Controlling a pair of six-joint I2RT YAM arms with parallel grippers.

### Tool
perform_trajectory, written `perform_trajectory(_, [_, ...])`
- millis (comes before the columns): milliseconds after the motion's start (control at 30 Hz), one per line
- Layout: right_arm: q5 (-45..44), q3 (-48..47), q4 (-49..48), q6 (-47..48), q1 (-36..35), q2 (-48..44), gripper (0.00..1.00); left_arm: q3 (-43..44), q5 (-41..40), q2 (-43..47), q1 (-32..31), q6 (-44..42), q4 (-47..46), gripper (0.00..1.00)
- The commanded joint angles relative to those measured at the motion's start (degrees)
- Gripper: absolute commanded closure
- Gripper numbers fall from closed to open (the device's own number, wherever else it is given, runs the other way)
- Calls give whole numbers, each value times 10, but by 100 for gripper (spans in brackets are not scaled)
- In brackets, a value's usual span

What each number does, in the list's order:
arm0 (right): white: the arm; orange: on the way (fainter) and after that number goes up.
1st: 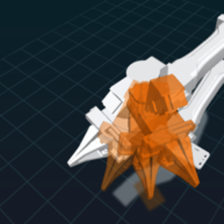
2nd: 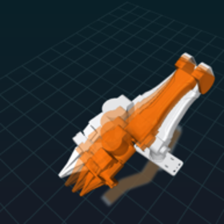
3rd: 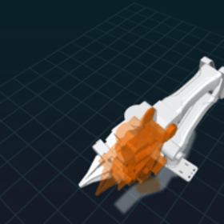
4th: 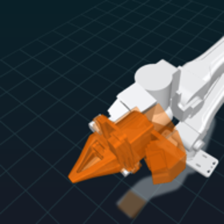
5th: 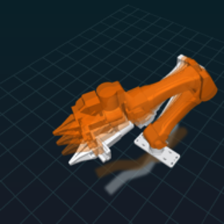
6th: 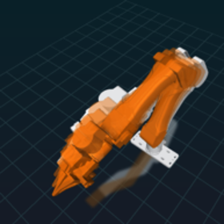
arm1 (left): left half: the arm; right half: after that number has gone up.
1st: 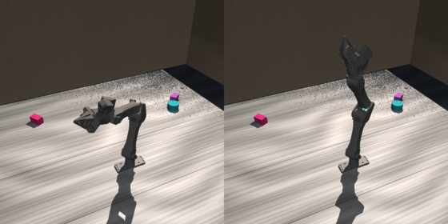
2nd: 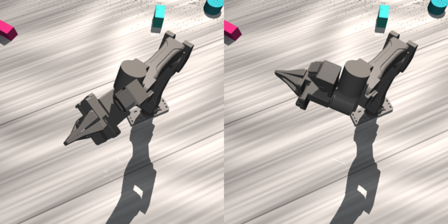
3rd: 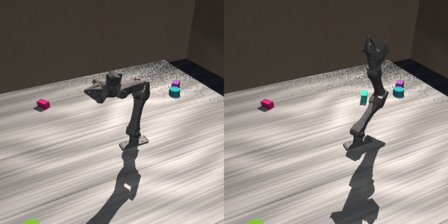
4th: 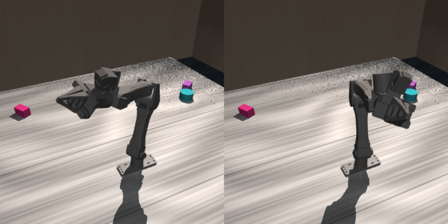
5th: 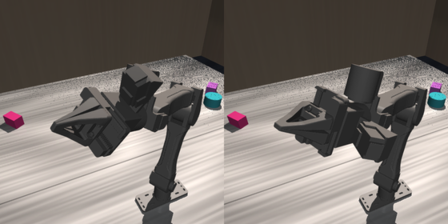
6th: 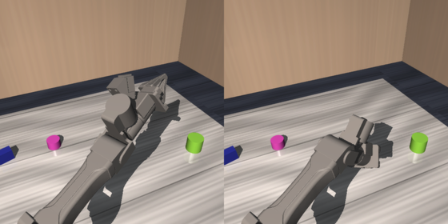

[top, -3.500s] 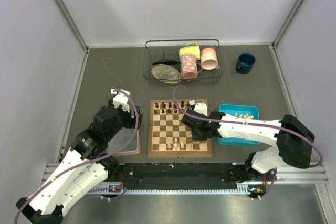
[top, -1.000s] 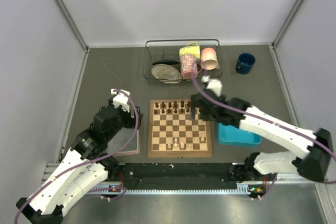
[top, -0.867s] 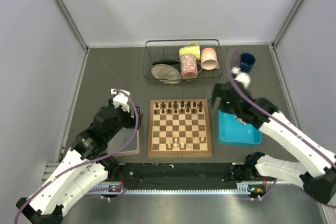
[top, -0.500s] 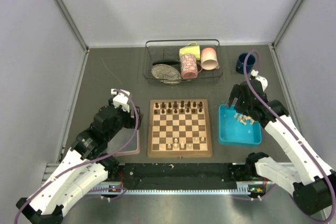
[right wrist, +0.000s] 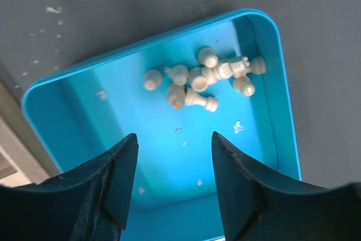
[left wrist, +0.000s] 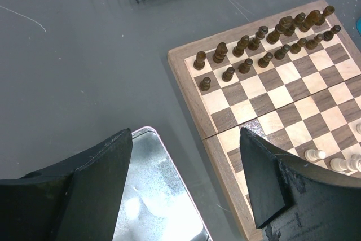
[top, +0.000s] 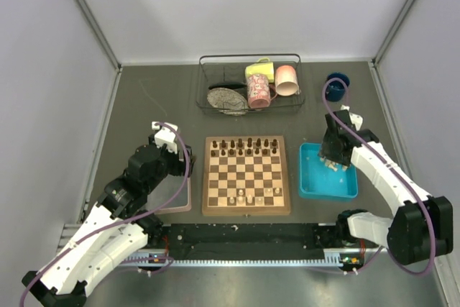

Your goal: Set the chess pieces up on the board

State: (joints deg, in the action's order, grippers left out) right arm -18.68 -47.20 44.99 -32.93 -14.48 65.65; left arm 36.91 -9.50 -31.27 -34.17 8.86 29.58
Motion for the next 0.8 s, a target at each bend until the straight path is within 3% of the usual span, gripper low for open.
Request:
perform_trajectory(0, [16,18,-25,-8,39,17,47,0,-4,2,-2,-3,-30,19])
perform_trajectory(267, [53,44,-66,6,51,33,59,0,-2,0,-2,-3,-31,18])
perform_trajectory(767, [28,45,-93,41,59,77,65,0,-3,0,-2,-2,-30,19])
